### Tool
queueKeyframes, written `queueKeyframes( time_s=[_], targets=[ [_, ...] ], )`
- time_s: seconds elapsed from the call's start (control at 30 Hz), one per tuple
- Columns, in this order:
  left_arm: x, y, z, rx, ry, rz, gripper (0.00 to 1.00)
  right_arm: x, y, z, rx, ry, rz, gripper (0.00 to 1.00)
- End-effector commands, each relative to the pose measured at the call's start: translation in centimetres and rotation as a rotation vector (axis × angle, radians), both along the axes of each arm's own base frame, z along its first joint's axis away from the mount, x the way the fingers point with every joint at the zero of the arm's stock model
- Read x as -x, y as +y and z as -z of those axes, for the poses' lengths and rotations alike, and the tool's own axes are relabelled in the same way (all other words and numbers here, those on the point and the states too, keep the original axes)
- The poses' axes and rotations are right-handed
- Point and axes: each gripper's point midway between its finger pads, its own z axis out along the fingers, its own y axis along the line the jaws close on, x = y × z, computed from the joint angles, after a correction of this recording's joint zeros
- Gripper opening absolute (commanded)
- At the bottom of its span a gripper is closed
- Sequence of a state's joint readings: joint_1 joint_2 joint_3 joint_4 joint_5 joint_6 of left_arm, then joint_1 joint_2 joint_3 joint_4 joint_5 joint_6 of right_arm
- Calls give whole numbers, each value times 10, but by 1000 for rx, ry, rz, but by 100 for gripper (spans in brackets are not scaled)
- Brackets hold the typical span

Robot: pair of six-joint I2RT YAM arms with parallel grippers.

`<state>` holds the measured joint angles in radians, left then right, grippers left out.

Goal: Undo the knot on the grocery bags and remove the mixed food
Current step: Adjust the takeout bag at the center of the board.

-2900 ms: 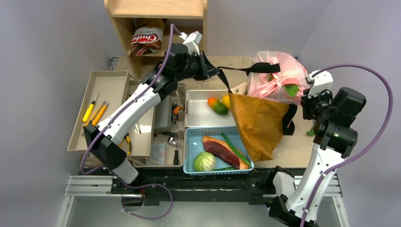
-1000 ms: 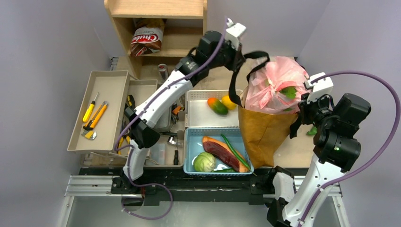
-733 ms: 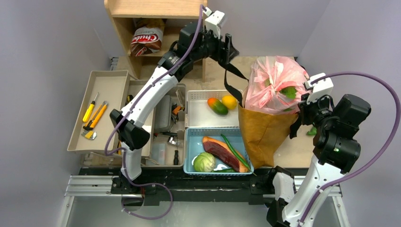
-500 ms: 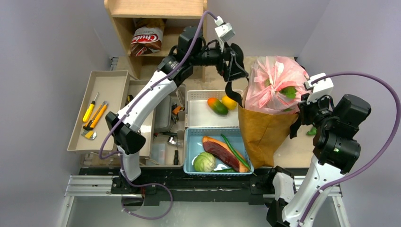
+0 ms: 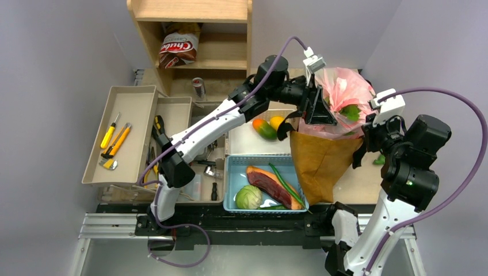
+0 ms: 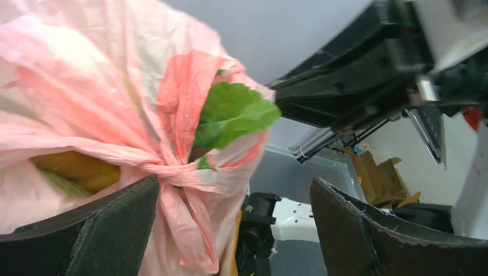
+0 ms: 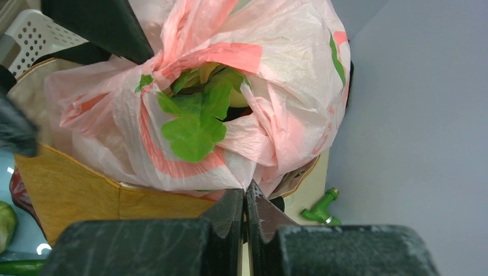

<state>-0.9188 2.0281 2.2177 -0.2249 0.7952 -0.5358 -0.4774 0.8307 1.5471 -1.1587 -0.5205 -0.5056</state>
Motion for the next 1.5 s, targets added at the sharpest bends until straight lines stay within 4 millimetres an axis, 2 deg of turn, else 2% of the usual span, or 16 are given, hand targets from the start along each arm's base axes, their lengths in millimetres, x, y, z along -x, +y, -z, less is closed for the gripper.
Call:
queueKeyframes(
  time_s=[0.0, 0.1, 0.13, 0.2, 0.3, 0.37, 0.57, 0.7, 0.97, 1.1, 1.23, 1.3, 1.37, 1.43, 1.47],
  targets=[
    [-25, 1, -5, 21, 40, -114, 98, -2, 4, -26, 38, -92, -28, 0],
    [-51, 28, -11, 49, 7, -219, 88, -1, 4, -25, 44, -87, -26, 0],
    [-55, 40, -23, 95, -52, -248, 86, -1, 4, -25, 45, -87, -26, 0],
    [-45, 55, -44, 150, -207, -250, 85, -1, 6, -25, 40, -88, -31, 0],
    [-26, 59, -51, 135, -190, -200, 90, -2, 7, -25, 33, -92, -36, 0],
    [-20, 53, -50, 127, -136, -167, 92, -3, 6, -27, 33, -98, -36, 0],
    [-20, 22, -41, 111, 79, -92, 99, -3, 9, -30, 30, -108, -46, 0],
    [-25, 8, -35, 104, 96, -92, 100, -4, 9, -30, 28, -112, -49, 0],
    [-25, -13, -7, 70, 133, -65, 100, -2, 11, -30, 29, -111, -56, 0],
    [-17, -25, 2, 57, 139, -41, 100, 0, 13, -28, 26, -102, -60, 0],
    [-1, -32, -4, 80, 150, 12, 100, 0, 13, -25, 25, -92, -62, 0],
    [10, -34, -15, 120, 146, 57, 94, 0, 13, -23, 23, -88, -64, 0],
    [17, -36, -21, 138, 140, 79, 83, 0, 13, -22, 20, -85, -64, 0],
    [19, -36, -26, 150, 129, 83, 62, 0, 13, -20, 18, -79, -62, 0],
    [18, -35, -29, 157, 124, 77, 47, 0, 12, -20, 19, -76, -61, 0]
  ],
)
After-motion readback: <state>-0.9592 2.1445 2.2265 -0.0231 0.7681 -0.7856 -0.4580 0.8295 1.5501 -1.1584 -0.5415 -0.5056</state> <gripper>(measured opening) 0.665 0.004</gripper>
